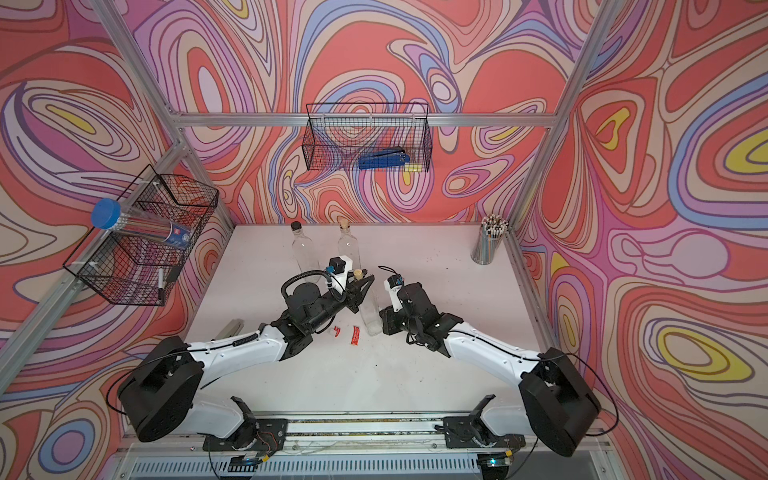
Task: Remove the label from the bottle
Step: Tear open the label from the bottle.
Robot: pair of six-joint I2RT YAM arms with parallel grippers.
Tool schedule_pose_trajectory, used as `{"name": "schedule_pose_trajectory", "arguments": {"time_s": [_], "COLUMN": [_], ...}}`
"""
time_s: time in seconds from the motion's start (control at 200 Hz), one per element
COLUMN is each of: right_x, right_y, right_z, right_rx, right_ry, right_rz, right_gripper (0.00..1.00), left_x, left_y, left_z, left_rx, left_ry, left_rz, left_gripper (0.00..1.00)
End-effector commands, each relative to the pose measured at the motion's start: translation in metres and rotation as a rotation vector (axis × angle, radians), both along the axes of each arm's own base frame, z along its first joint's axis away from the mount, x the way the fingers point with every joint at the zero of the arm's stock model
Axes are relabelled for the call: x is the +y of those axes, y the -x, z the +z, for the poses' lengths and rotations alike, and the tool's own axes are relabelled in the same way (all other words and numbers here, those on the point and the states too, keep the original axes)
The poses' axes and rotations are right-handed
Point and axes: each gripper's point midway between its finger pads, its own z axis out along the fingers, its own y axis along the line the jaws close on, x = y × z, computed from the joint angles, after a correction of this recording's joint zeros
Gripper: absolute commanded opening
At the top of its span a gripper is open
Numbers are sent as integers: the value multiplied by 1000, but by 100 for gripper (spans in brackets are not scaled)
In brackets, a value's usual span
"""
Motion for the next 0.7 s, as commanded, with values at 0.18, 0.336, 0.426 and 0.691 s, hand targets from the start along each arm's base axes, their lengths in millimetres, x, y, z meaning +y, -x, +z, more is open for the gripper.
{"name": "schedule_pose_trajectory", "arguments": {"time_s": [0.18, 0.336, 0.426, 0.691], "right_x": [-13, -11, -11, -12], "right_y": [7, 9, 10, 12], "right_z": [-21, -22, -22, -25], "right_rx": [53, 61, 64, 78], "right_ry": [77, 65, 64, 62], "right_rz": [4, 19, 22, 25], "right_gripper": [0, 0, 0, 0], "left_x": [-1, -1, 1, 5], "left_y": [24, 29, 31, 37], "left_z": [-72, -72, -73, -86], "left_rx": [96, 54, 37, 32], "left_ry": [-197, -187, -179, -181], "left_rz": [-94, -114, -115, -120], "left_gripper": [0, 0, 0, 0]}}
